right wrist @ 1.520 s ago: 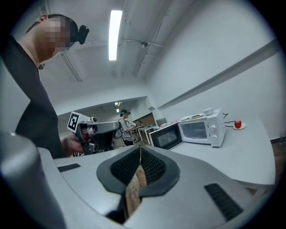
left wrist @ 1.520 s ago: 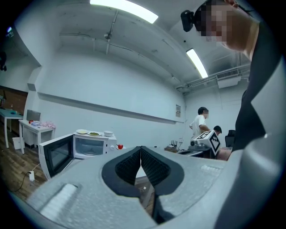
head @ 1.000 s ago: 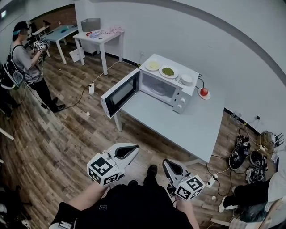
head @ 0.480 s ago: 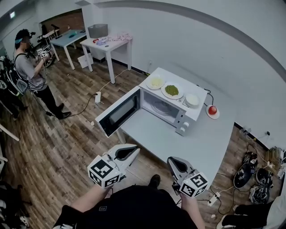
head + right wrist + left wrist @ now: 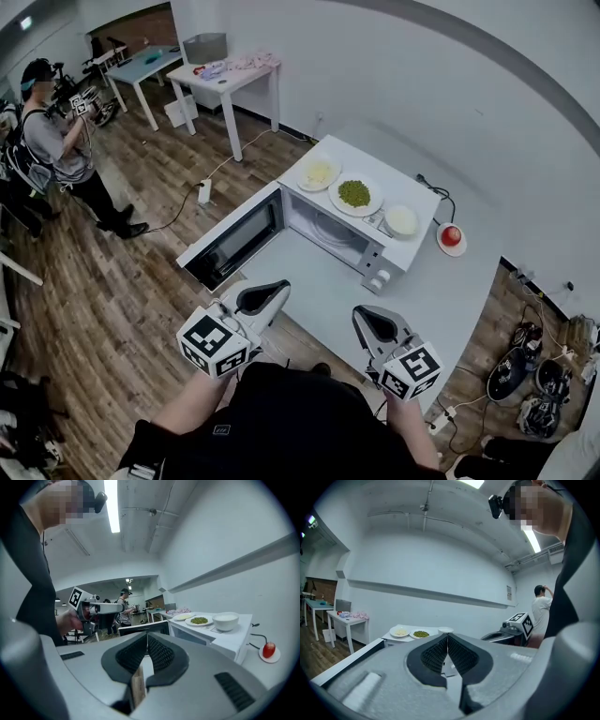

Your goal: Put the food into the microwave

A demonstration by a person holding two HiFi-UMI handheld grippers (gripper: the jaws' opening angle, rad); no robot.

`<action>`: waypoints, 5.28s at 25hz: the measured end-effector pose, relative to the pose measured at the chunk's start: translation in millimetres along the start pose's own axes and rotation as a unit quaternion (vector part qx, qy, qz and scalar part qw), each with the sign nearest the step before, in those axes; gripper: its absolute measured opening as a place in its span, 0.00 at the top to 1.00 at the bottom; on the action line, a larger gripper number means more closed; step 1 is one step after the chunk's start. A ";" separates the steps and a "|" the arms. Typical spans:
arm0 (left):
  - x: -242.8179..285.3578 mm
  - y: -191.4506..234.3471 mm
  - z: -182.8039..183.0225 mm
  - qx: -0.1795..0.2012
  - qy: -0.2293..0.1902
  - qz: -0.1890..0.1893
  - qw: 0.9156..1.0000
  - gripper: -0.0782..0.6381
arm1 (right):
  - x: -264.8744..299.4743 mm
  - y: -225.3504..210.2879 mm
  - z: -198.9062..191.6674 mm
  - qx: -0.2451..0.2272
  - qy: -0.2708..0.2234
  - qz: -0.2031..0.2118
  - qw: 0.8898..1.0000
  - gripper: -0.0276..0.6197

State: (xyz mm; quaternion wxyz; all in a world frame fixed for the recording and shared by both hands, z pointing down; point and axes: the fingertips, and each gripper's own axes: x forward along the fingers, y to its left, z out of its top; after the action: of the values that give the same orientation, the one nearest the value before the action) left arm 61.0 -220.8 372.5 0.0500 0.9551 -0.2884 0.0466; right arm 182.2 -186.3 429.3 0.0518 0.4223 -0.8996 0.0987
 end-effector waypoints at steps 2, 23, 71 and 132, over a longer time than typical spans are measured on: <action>5.9 7.5 1.6 -0.001 -0.006 0.001 1.000 0.88 | 8.4 -8.9 1.0 -0.020 0.010 -0.005 1.000 0.93; 34.3 76.4 -0.2 0.058 0.006 -0.127 0.990 0.88 | 93.2 -102.7 28.5 -0.127 0.115 -0.213 0.962 0.93; 77.8 89.7 -46.3 -0.018 0.028 -0.120 0.992 0.88 | 82.1 -211.8 4.8 -0.469 0.346 -0.309 0.752 0.77; 68.1 116.4 -90.2 0.005 0.118 -0.123 0.985 0.88 | 277.4 -213.8 -175.1 -0.494 0.366 -0.208 0.761 0.77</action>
State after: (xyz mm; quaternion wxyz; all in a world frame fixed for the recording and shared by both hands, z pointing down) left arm 47.4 -343.3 477.9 0.0846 0.9713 -0.1606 0.1535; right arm 171.5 -488.9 677.6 0.5973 0.4467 -0.6269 -0.2252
